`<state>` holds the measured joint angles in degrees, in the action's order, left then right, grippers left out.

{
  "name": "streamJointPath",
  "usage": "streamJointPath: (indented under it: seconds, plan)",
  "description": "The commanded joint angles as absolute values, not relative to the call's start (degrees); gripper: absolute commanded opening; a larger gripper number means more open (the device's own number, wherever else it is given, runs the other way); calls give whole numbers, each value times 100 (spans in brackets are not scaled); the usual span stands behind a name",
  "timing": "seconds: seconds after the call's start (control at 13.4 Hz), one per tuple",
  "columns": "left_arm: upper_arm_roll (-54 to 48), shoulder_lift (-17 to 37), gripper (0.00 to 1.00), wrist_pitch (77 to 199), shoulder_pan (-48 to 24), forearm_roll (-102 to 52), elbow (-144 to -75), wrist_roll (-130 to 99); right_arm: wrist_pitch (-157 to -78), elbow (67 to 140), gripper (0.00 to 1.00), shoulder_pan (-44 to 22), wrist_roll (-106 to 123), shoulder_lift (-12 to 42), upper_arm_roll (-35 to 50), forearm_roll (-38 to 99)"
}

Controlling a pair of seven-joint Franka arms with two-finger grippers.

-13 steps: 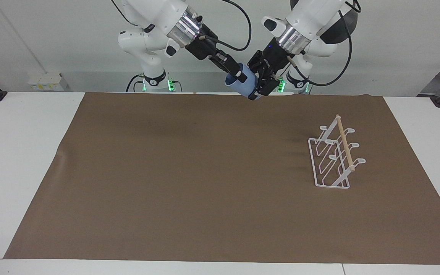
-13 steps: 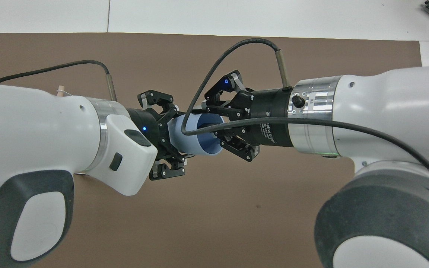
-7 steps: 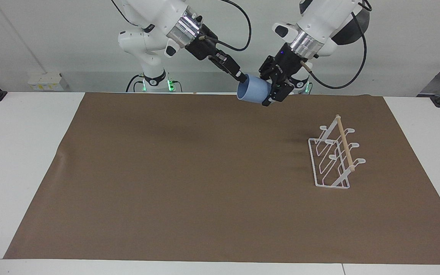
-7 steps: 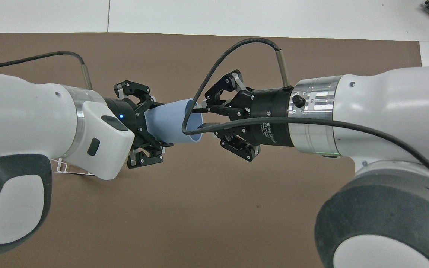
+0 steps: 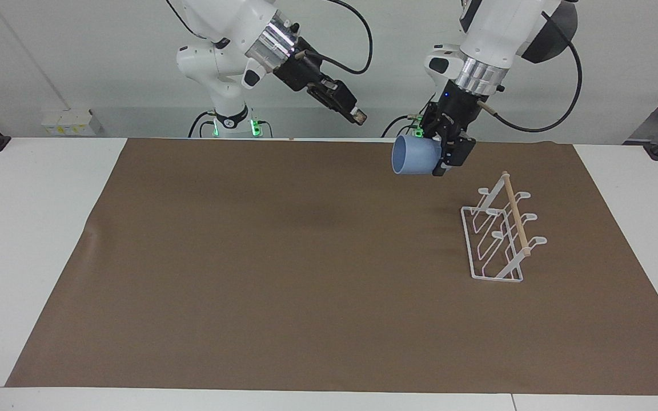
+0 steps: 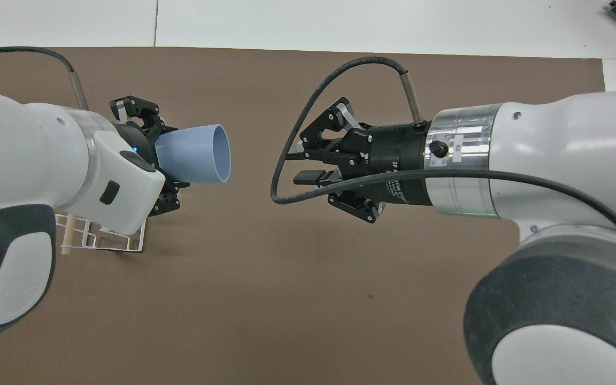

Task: Hang cup on cup holder
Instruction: 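Open the right gripper and withdraw while the left gripper pulls the cup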

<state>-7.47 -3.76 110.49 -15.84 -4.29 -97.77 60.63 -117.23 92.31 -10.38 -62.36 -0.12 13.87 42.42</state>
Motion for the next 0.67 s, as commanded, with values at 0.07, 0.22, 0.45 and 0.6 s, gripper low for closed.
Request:
streamJointPath:
  seconds: [0.07,0.22,0.45,0.6]
  plan:
    - [-791,-360,0,10715,-1512,989,-9721,6003,-11330,9255,33,-599,-4627,-26,1397,4316]
    - [-791,-325,0,10494,-1363,1649,-9773,5977,-11207,9264,33,-458,-3923,-26,1389,4141]
    - [-791,-141,0,10547,-1362,2968,-9817,5977,-11206,9246,33,-334,-3087,-9,1389,3448]
    - [-791,69,0,10643,-1144,3242,-9817,5950,-11197,9211,33,-343,-2779,9,1397,2598]
